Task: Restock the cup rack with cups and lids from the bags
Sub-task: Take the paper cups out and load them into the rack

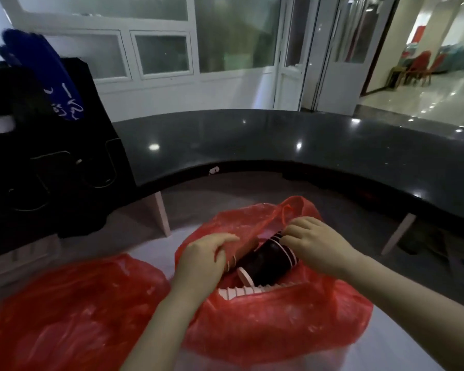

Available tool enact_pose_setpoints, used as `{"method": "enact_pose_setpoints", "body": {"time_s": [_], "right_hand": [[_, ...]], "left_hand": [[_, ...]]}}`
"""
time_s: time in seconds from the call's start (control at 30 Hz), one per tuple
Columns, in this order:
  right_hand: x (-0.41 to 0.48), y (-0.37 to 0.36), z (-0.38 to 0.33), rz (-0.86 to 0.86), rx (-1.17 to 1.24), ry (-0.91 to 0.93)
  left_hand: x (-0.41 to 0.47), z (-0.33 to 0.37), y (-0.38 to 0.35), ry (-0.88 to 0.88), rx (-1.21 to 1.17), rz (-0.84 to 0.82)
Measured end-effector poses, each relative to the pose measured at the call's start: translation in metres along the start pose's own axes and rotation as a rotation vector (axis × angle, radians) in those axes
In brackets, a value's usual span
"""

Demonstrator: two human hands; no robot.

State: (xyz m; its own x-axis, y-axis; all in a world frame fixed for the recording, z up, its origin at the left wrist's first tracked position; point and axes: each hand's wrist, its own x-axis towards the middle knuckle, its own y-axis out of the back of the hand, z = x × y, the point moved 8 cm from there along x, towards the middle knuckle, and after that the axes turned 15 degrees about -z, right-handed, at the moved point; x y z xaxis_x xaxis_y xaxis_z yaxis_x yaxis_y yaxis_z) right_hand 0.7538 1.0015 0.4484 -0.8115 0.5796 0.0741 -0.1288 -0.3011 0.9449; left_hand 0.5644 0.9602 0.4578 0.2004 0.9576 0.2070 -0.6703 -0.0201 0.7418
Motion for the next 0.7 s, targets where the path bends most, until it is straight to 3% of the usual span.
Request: {"method": "enact_pose_setpoints", "body": {"time_s": [0.13,0.23,0.43,0.57,0.7], "right_hand": [[0.016,-0.025,0.004,0.01,0.026,0.064],[0.022,-0.043,0.017,0.007,0.062,0.054],[0.027,-0.07,0.044,0.001,0.172,0.034],[0.026,-0.085,0.05,-0.054,0.27,-0.007],[0.031,-0.111,0.061,-0.274,0.447,-0.093]], "left_hand": [[0.014,-0.023,-0.054,0.144,0.342,-0.462],[0.018,-0.063,-0.067,0.364,0.558,-0.641],[0.056,-0.098,-0.044,0.44,0.753,-0.565],[0.078,-0.104,-0.05,0.45,0.703,-0.531],[0.093,-0.119,-0.057,0.5,0.617,-0.456]]}}
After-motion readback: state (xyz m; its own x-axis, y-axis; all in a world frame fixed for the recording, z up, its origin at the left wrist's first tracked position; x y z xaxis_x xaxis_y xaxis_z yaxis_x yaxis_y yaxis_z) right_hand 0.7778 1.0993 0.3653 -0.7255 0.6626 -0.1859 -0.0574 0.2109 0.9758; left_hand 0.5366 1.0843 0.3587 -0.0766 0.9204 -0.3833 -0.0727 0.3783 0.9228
